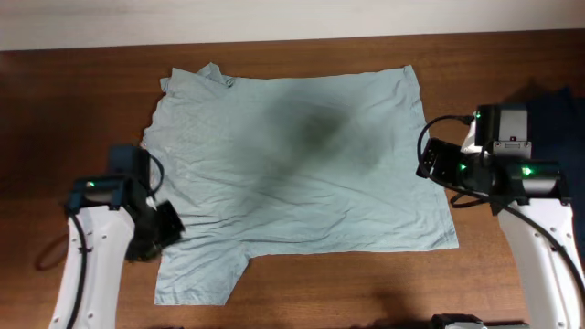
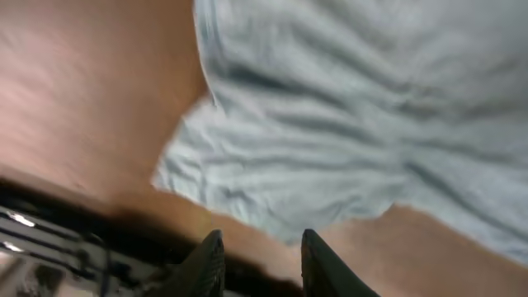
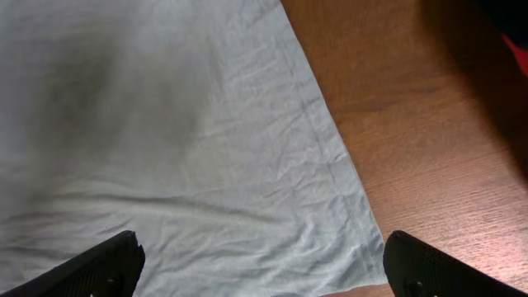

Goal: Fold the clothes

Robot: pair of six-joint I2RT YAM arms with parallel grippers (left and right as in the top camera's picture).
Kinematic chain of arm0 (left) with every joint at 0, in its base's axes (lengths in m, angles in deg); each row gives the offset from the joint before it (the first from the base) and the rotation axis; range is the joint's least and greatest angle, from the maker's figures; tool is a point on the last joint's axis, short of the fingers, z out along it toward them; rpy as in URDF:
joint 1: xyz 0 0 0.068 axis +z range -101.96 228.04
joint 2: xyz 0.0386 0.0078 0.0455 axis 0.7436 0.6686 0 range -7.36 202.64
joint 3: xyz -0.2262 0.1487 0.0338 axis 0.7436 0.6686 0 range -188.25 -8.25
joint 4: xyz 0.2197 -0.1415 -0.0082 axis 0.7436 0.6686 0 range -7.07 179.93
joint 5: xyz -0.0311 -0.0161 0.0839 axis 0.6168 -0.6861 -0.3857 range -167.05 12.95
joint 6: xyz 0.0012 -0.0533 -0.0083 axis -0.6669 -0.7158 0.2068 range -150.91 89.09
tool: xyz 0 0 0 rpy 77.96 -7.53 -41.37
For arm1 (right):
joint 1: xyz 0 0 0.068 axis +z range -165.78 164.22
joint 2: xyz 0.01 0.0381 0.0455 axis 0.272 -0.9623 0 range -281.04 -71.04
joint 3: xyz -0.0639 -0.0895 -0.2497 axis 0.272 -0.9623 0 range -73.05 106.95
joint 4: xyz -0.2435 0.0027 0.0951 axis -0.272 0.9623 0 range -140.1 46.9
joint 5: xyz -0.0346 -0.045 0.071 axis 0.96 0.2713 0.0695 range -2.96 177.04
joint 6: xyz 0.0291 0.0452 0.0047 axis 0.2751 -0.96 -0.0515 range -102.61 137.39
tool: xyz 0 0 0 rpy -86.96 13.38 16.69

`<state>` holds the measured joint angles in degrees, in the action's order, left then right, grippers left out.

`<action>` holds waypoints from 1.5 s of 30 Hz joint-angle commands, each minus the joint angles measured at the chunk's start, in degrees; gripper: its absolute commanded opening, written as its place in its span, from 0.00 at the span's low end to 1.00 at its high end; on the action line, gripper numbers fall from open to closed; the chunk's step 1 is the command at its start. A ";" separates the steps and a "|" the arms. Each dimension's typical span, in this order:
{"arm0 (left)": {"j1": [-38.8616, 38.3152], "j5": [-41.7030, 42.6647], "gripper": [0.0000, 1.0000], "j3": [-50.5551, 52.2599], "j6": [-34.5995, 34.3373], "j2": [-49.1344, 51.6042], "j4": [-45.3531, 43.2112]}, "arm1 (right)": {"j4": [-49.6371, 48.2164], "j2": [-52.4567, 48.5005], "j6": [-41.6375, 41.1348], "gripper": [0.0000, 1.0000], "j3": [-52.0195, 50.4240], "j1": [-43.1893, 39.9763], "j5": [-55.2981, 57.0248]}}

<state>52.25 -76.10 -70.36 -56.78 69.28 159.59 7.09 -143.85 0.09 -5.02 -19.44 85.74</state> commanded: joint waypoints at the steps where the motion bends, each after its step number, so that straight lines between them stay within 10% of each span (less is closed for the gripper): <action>1: 0.24 7.37 0.31 8.85 -5.66 -0.50 -2.51 | 0.11 -2.25 0.59 0.98 0.42 -0.15 0.26; 11: 0.63 10.88 0.32 22.29 -9.44 -0.50 -11.98 | 1.09 -3.85 0.59 0.97 0.42 -0.15 0.28; 22: 0.61 6.64 0.60 27.06 -12.26 -0.48 -17.97 | 1.09 -3.85 0.61 0.97 0.42 -0.15 0.28; 36: 0.57 10.51 0.60 31.65 -12.31 -0.48 -24.06 | 1.07 -3.85 1.03 0.97 0.42 -0.15 0.28; 45: 0.57 12.52 0.12 34.42 -12.15 -0.48 -29.09 | 1.25 -3.85 1.03 0.97 0.42 -0.15 0.31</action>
<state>52.99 -66.53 -37.90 -69.41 68.14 133.10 8.25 -147.61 0.92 -5.02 -19.44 85.74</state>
